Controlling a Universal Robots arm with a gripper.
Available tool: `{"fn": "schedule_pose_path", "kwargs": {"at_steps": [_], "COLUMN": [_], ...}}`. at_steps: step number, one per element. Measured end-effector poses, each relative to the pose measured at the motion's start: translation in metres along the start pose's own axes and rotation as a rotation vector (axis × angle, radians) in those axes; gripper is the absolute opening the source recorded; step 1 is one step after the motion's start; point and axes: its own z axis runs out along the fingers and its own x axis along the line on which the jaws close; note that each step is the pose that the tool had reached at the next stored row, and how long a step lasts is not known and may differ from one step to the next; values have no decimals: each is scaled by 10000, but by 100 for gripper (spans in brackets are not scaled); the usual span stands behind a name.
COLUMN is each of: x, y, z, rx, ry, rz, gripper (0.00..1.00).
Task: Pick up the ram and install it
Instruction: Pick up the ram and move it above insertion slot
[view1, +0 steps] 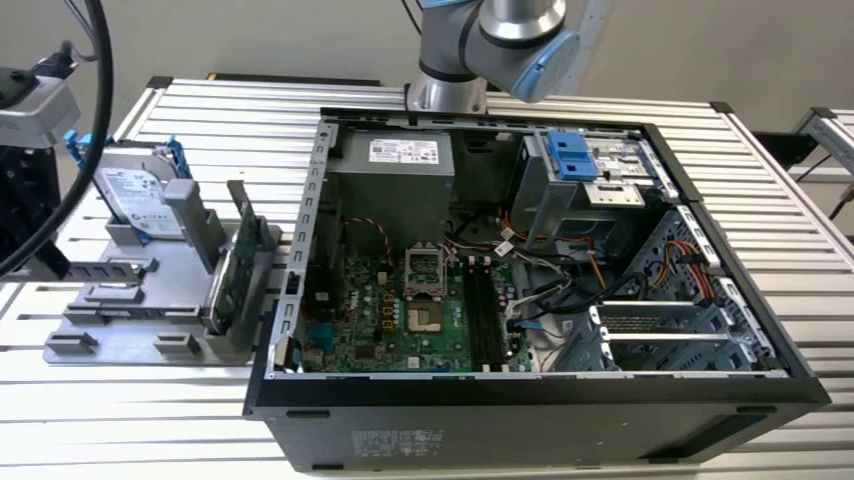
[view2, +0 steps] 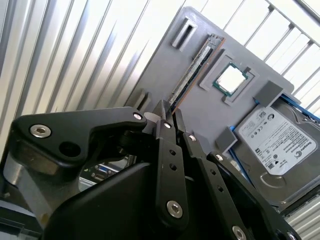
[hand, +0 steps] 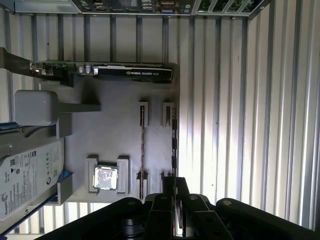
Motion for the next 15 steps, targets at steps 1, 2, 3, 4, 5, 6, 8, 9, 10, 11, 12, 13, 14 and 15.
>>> {"fn": "schedule_pose_path", "kwargs": {"at_steps": [1,2,3,4,5,6,8,9,10,11,12,13,14,15], "x": [0,0,0,0,-1,-1,-1,-1,-1,-1,-1,-1,-1,-1], "y": [0,0,0,0,0,0,0,0,0,0,-1,0,0,0], "z": [-6,-13,-18,-24,-30,-36,-48,-55,-62,-69,-74,-80,-86,-94], "rx": [0,1,0,1,0,1,0,0,1,0,-1,0,0,0], "ry": [0,0,0,0,0,-1,0,0,-1,0,0,0,0,0], "rz": [0,0,0,0,0,0,0,0,0,0,1,0,0,0], "gripper": [0,0,0,0,0,0,0,0,0,0,0,0,0,0]}}
